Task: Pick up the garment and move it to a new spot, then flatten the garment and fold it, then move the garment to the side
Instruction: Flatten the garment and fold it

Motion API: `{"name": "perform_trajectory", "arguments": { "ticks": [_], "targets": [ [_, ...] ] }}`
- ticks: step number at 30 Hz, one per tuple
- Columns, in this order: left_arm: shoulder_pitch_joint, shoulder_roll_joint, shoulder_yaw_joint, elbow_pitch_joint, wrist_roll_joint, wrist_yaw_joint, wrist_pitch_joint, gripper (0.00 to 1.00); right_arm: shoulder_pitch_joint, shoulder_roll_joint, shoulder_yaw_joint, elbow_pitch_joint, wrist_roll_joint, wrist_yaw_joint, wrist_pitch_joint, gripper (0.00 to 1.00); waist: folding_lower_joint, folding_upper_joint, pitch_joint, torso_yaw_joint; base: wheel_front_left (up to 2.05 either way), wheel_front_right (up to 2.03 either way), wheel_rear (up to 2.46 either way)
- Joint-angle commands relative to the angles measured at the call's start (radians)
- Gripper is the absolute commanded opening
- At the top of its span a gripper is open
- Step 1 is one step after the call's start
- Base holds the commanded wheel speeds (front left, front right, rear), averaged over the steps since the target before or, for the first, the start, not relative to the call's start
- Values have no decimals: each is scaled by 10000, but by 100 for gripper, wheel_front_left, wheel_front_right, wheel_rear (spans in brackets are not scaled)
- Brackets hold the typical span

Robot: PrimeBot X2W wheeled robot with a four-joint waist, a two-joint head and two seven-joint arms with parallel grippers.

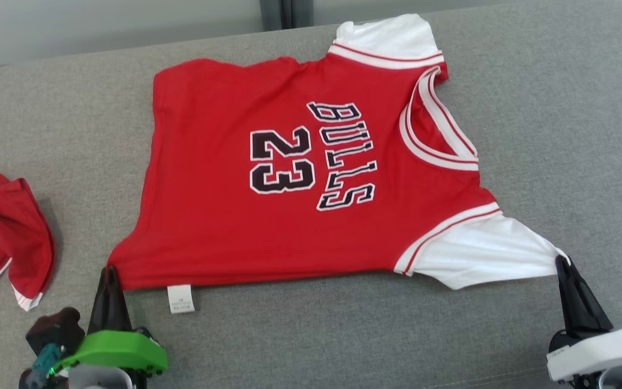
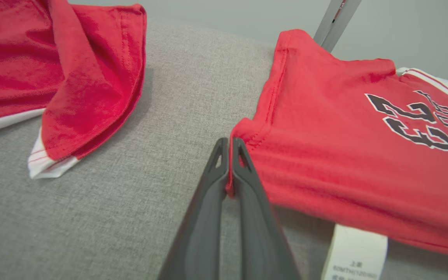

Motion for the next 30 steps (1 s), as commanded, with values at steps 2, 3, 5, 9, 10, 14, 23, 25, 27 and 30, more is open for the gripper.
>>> {"name": "perform_trajectory", "arguments": {
  "ticks": [2,3,5,9,10,14,23,25,27,30],
  "targets": [
    [714,64,-143,-581,13,269,46,0,610,19,-257,-407,-201,-34,-46,0,1,0,-379,75,0,0,0],
    [862,63,-208,-758,-2,349,99,0,747,29,-294,-502,-245,-34,-46,0,1,0,-402,88,0,0,0],
    [1467,48,-547,-1537,-100,624,686,0,1155,107,-509,-891,-335,-32,78,0,1,0,-469,156,0,0,0],
    [1723,73,-897,-2291,-141,766,1601,0,1282,215,-670,-1178,-448,-29,371,0,1,0,-469,202,0,0,0],
    [1678,126,-921,-2467,-155,763,1759,0,1249,225,-705,-1217,-449,-29,427,0,1,0,-449,211,0,0,0],
    [1248,380,-1144,-2850,-284,635,3059,0,766,203,-756,-1367,-440,-29,723,0,1,0,-263,213,0,0,0],
    [-476,856,-1220,-3085,-887,455,5405,0,-1418,-187,-446,-797,-151,-28,1381,0,1,0,651,243,0,0,0],
    [-917,915,-1171,-2988,-985,475,5655,0,-2012,-288,-239,-450,-120,-28,1454,0,1,0,870,249,0,0,0],
    [-1259,961,-1163,-2872,-1034,423,5766,0,-2531,-372,-59,-92,-56,-28,1426,0,1,0,1036,260,0,0,0],
    [-1864,1038,-1266,-2603,-940,321,5712,38,-3387,-521,338,583,61,-26,1246,0,1,0,1272,341,0,0,0]
  ]
}}
